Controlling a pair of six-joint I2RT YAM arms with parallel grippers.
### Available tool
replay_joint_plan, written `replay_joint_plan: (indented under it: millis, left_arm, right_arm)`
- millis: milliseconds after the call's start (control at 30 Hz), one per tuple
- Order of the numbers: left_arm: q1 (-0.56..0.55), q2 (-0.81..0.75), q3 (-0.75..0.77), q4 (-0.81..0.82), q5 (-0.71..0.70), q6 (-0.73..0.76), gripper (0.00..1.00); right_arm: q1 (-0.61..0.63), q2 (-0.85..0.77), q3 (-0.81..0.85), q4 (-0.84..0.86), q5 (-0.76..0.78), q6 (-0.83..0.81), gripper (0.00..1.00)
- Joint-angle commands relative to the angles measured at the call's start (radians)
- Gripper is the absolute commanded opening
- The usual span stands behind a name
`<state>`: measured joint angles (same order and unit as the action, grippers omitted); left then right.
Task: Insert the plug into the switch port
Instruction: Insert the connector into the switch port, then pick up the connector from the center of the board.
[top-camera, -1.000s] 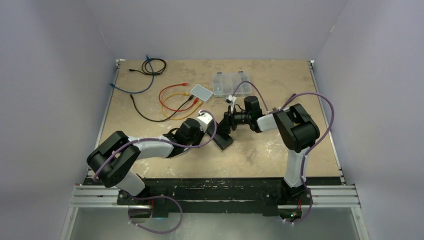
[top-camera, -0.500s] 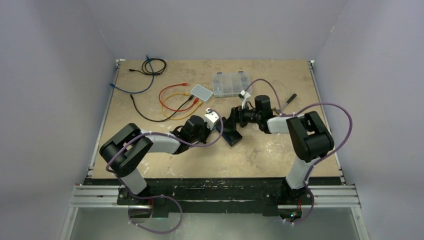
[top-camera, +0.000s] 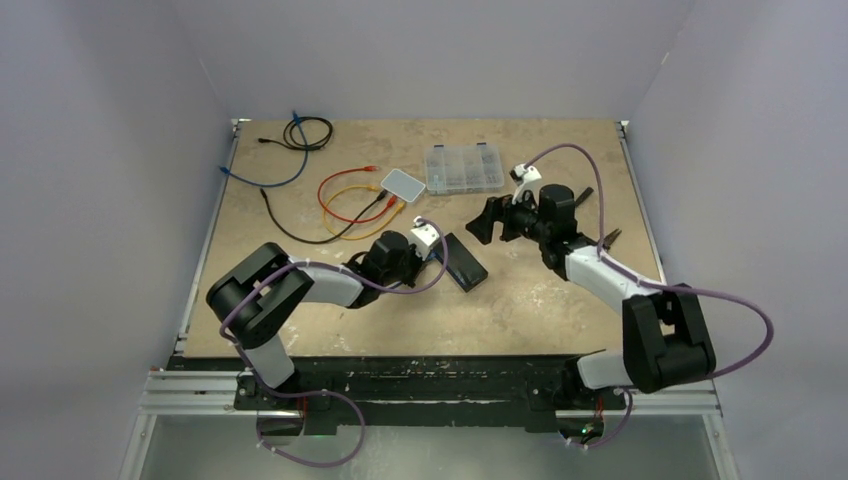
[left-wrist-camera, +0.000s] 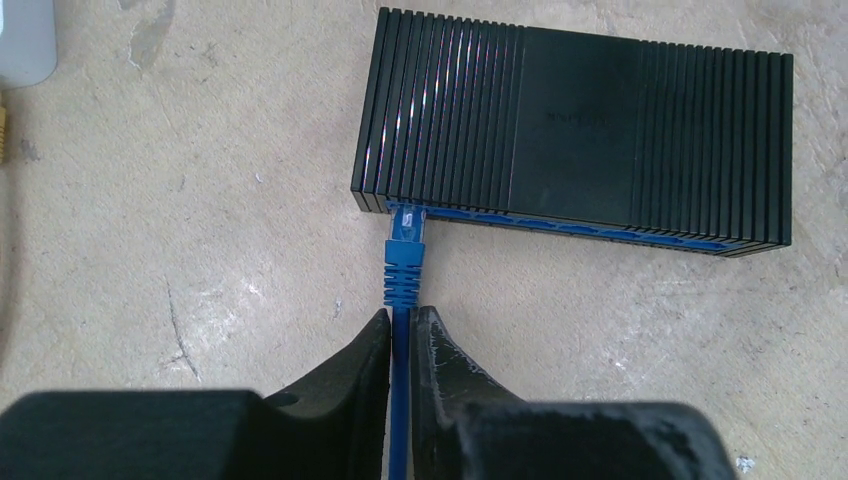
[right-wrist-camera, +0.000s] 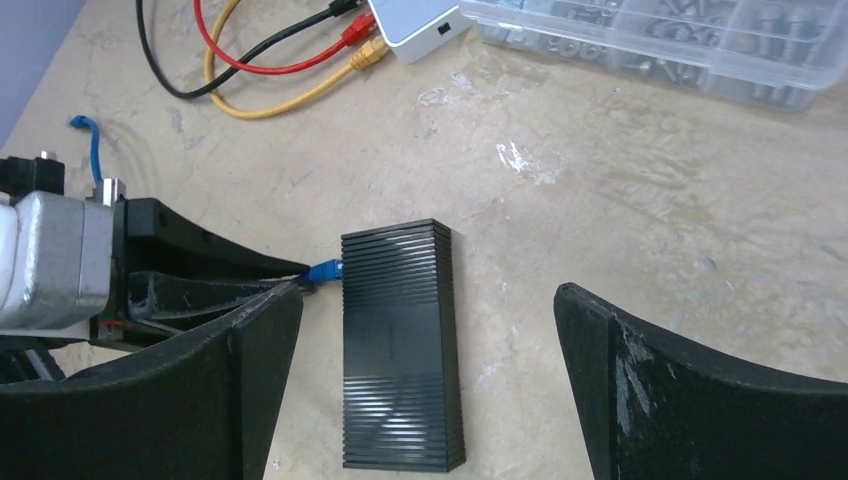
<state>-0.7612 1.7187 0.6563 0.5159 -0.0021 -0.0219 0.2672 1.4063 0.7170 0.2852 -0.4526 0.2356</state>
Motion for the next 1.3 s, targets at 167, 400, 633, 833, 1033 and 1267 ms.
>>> replay_joint_plan:
  millis: [167, 400, 633, 833, 1033, 1267]
  left_arm:
    - [0.007, -0.080, -0.017, 0.060, 0.023, -0.009, 0.22]
    - [0.032, -0.196, -0.013, -0.006, 0.015, -0.050, 0.37]
    - [0.185, -0.373, 0.033, -0.154, -0.084, -0.134, 0.58]
    - [0.357, -0.356, 0.060, -0.164, -0.193, -0.249, 0.65]
    - [0.548, -0.256, 0.097, -0.056, -0.305, -0.376, 0.63]
    - [0.658, 0.031, 0.325, -0.006, -0.352, -0.507, 0.60]
  right_arm:
    - [0.006, -0.194, -0.101, -0.004, 0.083, -0.035, 0.99]
    - [0.035, -0.299, -0.132, -0.034, 0.139, -0.042, 0.99]
    - [0.035, -0.437, -0.158, 0.022, 0.175, -0.018, 0.99]
    - [0.035, -0.608, -0.249, 0.062, 0.231, 0.079, 0.99]
    - [0.035, -0.697, -0.274, 0.016, 0.253, 0.080, 0.99]
    - [0.035, -0.692, -0.294, 0.008, 0.233, 0.066, 0.99]
